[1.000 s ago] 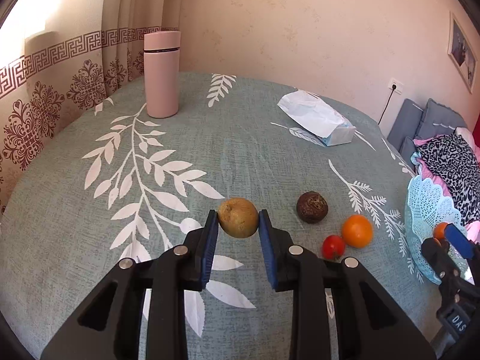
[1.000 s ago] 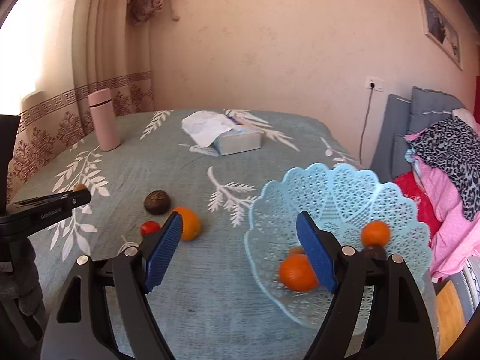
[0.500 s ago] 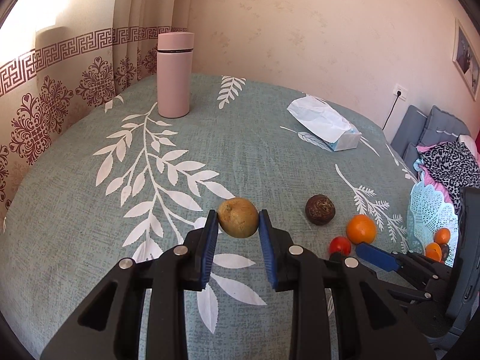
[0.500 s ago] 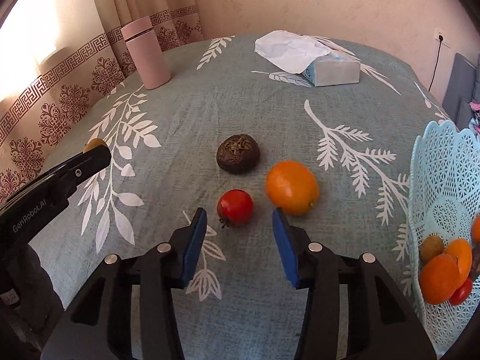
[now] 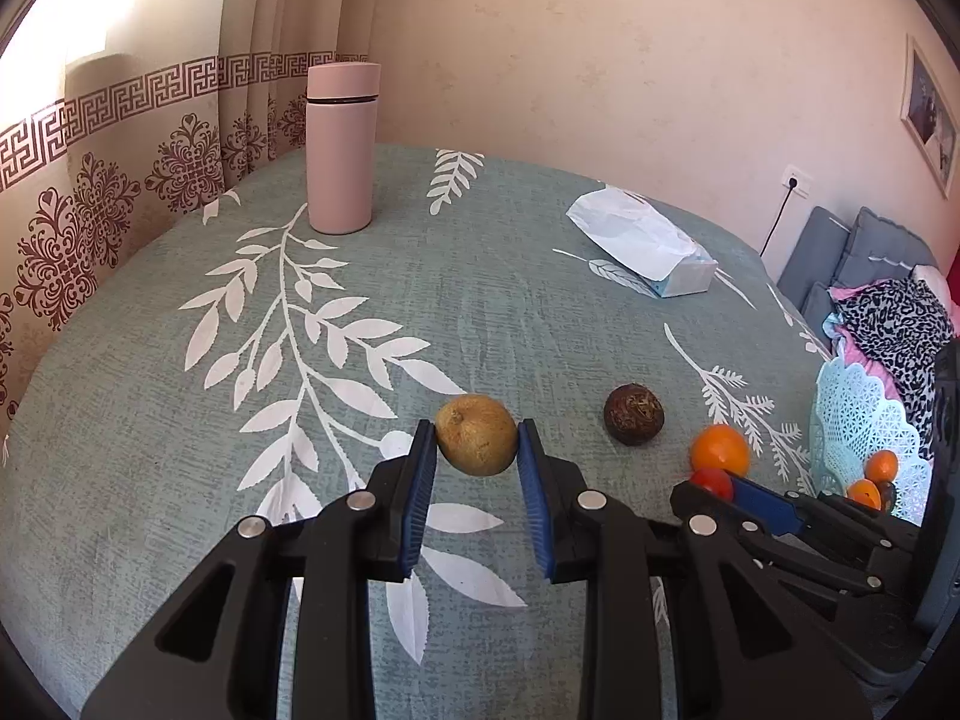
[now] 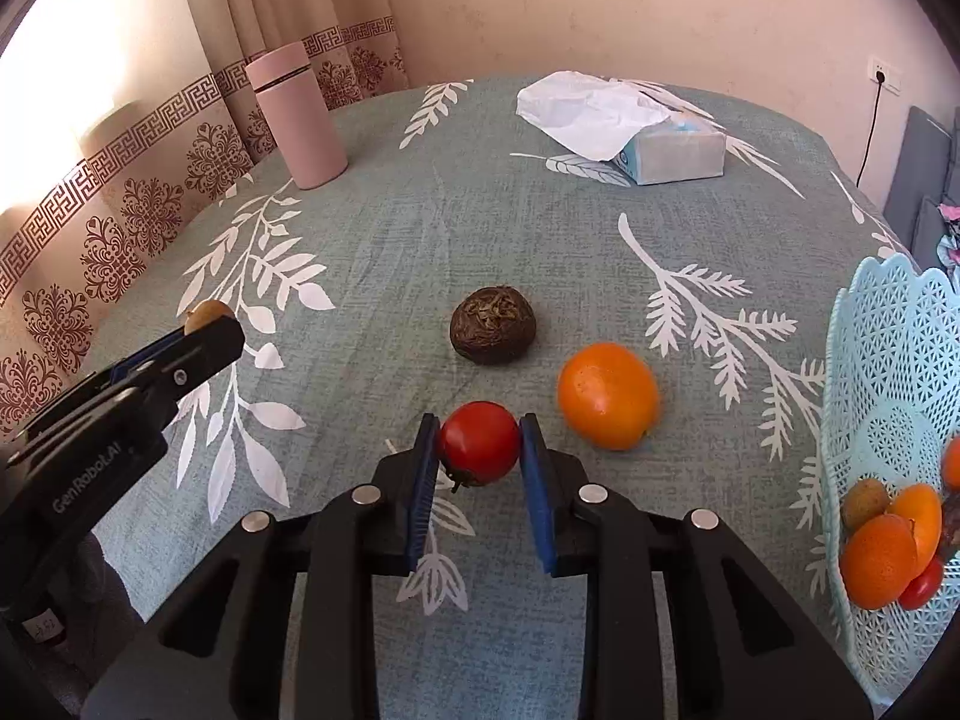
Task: Organize fruits
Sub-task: 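Grasp a red tomato with the right tool while the left tool holds the kiwi, then drop the tomato into the basket with the right tool while the left tool releases the kiwi there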
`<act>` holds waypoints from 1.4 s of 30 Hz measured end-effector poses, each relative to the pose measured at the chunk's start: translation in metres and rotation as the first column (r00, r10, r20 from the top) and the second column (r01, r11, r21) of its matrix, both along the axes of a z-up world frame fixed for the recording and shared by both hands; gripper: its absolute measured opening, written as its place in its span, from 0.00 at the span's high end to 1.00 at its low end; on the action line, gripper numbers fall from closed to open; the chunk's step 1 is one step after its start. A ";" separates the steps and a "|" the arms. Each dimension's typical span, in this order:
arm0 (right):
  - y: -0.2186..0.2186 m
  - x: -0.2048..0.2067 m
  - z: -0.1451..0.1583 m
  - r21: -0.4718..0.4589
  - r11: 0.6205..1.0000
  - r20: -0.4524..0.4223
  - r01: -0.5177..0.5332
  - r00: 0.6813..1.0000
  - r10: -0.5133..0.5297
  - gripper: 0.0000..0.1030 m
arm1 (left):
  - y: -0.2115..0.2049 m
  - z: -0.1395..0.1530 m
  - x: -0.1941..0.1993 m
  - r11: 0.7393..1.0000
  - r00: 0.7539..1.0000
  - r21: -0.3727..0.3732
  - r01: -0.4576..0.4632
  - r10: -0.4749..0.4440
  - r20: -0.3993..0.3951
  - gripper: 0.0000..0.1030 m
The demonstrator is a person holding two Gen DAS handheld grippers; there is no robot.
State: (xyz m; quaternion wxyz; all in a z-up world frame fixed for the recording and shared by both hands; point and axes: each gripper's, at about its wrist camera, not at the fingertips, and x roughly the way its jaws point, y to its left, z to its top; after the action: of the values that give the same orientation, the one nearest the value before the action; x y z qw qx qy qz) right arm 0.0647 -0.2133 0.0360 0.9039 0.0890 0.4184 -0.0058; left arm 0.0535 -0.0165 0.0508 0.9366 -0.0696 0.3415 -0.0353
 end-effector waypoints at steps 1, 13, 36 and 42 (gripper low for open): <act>-0.002 -0.005 0.005 -0.001 1.000 0.016 0.006 1.000 -0.006 0.73 | 0.000 0.000 0.000 1.000 1.000 0.001 0.001 -0.001 0.000 0.73; -0.065 -0.048 0.041 -0.003 0.976 0.129 0.217 0.968 -0.215 0.73 | -0.007 -0.003 -0.001 1.000 1.000 0.015 0.021 -0.021 -0.003 0.73; -0.135 -0.108 0.049 -0.151 0.780 0.326 0.607 0.776 -0.540 0.37 | -0.047 0.009 -0.012 0.983 0.983 -0.007 0.182 -0.182 -0.007 0.73; -0.143 -0.120 0.049 -0.193 0.738 0.383 0.647 0.742 -0.550 0.32 | -0.083 0.021 -0.013 0.956 0.956 -0.017 0.292 -0.292 0.003 0.73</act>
State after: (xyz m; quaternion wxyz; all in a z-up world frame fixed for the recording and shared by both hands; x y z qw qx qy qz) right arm -0.0550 -0.3565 0.0853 0.9072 0.0755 0.2173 -0.3522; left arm 0.0403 -0.0999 0.0716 0.9206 -0.0266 0.3476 -0.1762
